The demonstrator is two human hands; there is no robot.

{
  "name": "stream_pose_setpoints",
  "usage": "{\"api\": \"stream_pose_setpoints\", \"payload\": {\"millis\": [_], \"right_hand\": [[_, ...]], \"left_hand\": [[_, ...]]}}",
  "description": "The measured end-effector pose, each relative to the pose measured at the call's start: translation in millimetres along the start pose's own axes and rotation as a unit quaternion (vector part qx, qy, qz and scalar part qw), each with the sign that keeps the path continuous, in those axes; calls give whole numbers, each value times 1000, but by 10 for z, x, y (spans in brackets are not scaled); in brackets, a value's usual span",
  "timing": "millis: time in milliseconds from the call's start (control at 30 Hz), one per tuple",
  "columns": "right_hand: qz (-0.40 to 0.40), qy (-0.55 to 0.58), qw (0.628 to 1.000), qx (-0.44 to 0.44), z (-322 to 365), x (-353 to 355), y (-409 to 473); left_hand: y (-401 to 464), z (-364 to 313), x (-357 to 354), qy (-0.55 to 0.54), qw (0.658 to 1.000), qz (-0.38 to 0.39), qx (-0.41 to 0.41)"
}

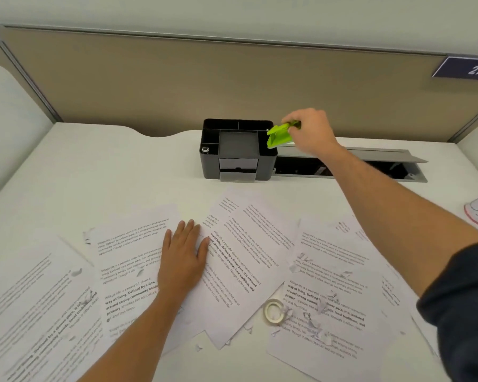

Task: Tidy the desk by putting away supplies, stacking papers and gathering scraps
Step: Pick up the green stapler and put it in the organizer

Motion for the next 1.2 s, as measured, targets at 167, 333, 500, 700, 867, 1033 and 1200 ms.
{"api": "stream_pose_setpoints", "payload": {"millis": [167, 333, 500, 700, 867, 1033, 1200], "right_hand": [[79, -47, 995, 26, 42, -91, 248], [154, -98, 980, 77, 114, -218, 292], [189, -122, 970, 89, 146, -398, 336], [223, -133, 962, 89, 203, -557, 348], [236, -68, 969, 34, 169, -614, 323], [171, -1, 985, 23, 148, -500, 266], [36, 99, 994, 23, 156, -313, -226]], "left_hand": [[2, 0, -6, 9, 1000, -1, 5], [-9, -5, 2, 10, 1000, -6, 6], [-11, -18, 18, 7, 1000, -3, 12], [-16, -21, 15, 10, 1000, -3, 12], [-16, -26, 25, 7, 1000, -5, 12], [-20, -28, 17, 6, 1000, -6, 10], [-28, -43, 40, 15, 1000, 3, 11]]}}
Point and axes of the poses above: each hand's wrist, its own y-axis towards the middle knuckle, its own x-axis out of the back of the hand, z = x × y, the point moved 3 cm from there along y, towards the middle knuckle, and after that the axes turned 2 degrees about x, right-handed, at the moved point
